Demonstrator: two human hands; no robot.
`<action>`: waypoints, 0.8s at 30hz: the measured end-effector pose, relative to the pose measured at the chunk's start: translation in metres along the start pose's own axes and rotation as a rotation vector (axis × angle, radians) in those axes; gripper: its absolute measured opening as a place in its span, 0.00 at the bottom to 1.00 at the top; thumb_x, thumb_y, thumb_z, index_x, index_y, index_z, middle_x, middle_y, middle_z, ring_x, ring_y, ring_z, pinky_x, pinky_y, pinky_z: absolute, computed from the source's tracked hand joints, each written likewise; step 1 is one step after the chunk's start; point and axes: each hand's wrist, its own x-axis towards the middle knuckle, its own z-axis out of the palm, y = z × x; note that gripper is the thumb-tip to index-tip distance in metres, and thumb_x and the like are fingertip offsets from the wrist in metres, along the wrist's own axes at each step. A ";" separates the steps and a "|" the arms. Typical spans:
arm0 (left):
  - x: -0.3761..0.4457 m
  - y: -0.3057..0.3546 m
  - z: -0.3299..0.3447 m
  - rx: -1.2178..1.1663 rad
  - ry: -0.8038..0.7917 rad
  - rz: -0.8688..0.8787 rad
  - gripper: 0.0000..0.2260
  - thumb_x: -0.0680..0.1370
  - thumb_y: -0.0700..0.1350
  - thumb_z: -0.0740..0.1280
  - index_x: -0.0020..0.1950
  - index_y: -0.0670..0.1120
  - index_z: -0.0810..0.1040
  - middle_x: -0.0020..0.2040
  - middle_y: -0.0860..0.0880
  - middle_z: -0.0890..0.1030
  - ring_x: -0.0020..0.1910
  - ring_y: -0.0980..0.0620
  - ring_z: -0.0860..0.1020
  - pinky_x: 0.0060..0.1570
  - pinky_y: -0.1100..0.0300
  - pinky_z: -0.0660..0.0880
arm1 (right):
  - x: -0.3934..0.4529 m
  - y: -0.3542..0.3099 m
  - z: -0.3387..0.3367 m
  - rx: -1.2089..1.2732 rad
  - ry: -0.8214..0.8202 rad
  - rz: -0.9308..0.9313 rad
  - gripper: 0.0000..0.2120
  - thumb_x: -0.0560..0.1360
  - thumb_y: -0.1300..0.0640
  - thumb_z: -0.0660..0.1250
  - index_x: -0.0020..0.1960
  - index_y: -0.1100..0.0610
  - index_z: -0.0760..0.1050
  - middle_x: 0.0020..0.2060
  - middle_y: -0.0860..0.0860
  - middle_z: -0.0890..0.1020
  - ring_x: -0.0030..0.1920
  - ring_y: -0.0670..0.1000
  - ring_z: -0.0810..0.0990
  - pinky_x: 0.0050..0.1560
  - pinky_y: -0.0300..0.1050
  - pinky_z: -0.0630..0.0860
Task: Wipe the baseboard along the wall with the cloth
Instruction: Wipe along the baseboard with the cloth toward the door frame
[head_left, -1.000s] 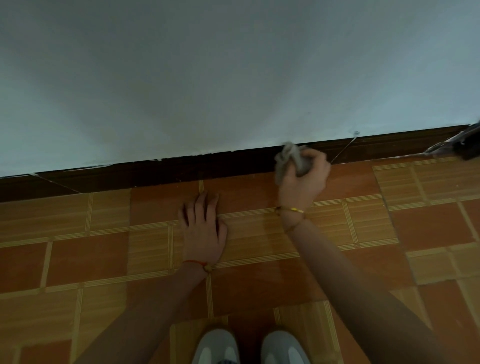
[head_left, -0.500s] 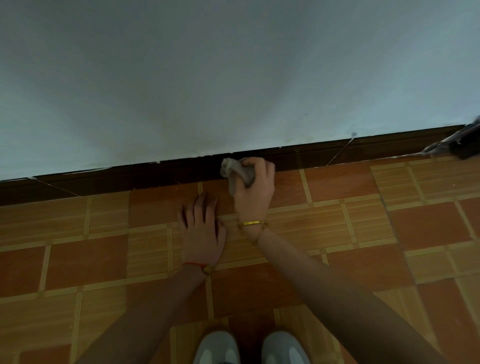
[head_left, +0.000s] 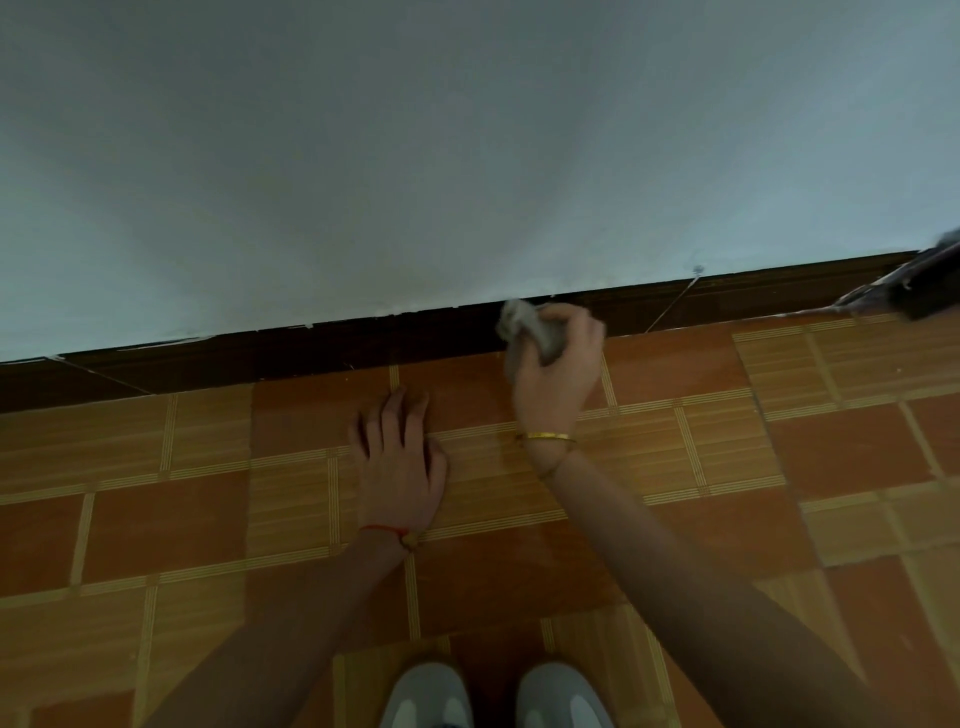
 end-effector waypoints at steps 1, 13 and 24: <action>0.000 -0.001 0.000 0.003 -0.001 0.002 0.24 0.80 0.49 0.58 0.74 0.44 0.70 0.73 0.40 0.70 0.69 0.37 0.70 0.73 0.36 0.58 | -0.006 -0.003 0.005 0.016 -0.039 -0.014 0.11 0.69 0.68 0.71 0.49 0.60 0.75 0.51 0.54 0.73 0.48 0.44 0.75 0.49 0.24 0.70; 0.001 0.001 -0.001 -0.002 -0.016 -0.012 0.23 0.79 0.48 0.58 0.74 0.43 0.70 0.72 0.40 0.70 0.70 0.37 0.69 0.72 0.34 0.58 | 0.034 0.020 -0.022 -0.034 0.289 0.100 0.12 0.68 0.72 0.65 0.50 0.63 0.73 0.52 0.60 0.75 0.50 0.50 0.75 0.47 0.18 0.65; 0.001 0.000 -0.002 0.013 -0.011 0.007 0.23 0.79 0.48 0.58 0.73 0.43 0.71 0.72 0.40 0.70 0.71 0.36 0.69 0.72 0.35 0.59 | -0.023 0.019 0.031 -0.046 -0.126 0.015 0.15 0.65 0.72 0.71 0.48 0.61 0.75 0.49 0.55 0.73 0.45 0.44 0.73 0.45 0.21 0.66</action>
